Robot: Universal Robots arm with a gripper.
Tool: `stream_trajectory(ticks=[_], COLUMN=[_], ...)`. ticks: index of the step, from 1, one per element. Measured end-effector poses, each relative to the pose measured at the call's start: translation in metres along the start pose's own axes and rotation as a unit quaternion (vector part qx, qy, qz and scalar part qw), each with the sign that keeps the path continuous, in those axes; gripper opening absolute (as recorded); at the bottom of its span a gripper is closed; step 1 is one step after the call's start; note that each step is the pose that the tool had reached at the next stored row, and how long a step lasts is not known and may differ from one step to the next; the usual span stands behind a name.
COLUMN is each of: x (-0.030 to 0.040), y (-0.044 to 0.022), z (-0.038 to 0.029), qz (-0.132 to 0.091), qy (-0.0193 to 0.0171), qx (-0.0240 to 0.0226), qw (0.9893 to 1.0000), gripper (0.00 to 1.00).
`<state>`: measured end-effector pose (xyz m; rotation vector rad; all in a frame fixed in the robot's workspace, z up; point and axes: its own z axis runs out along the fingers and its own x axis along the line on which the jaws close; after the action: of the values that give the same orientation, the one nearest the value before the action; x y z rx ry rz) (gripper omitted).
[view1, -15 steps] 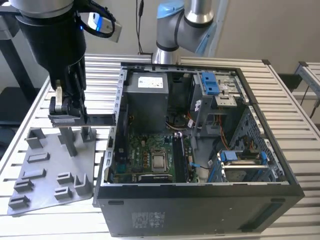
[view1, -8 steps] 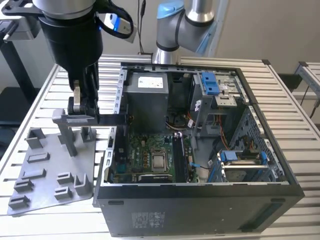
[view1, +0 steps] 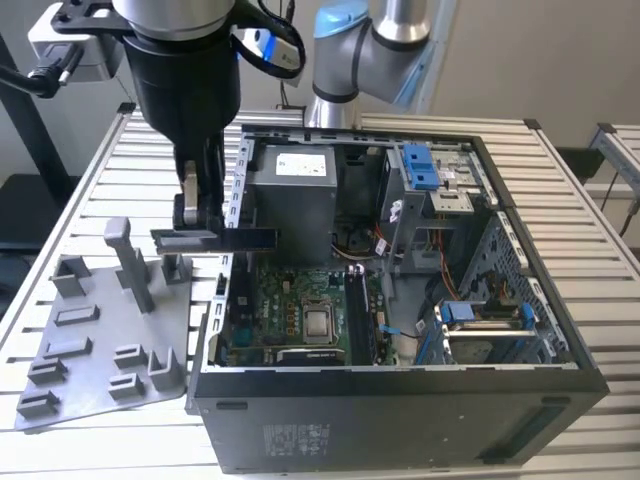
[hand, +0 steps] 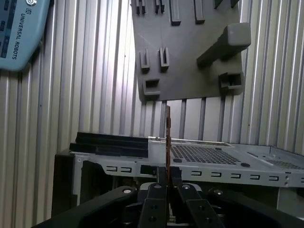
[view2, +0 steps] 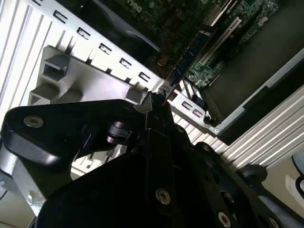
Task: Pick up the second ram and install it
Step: 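Pick up the second ram and move it above second insertion slot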
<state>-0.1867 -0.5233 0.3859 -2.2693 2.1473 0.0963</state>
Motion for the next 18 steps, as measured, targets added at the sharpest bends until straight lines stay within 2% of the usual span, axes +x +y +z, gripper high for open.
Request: stream_trajectory(ticks=[18], x=[0.0035], y=[-0.0621], z=[-0.0021], qz=[0.0], qy=[-0.0002], qx=[-0.0009], qw=[1.0], gripper=[0.15])
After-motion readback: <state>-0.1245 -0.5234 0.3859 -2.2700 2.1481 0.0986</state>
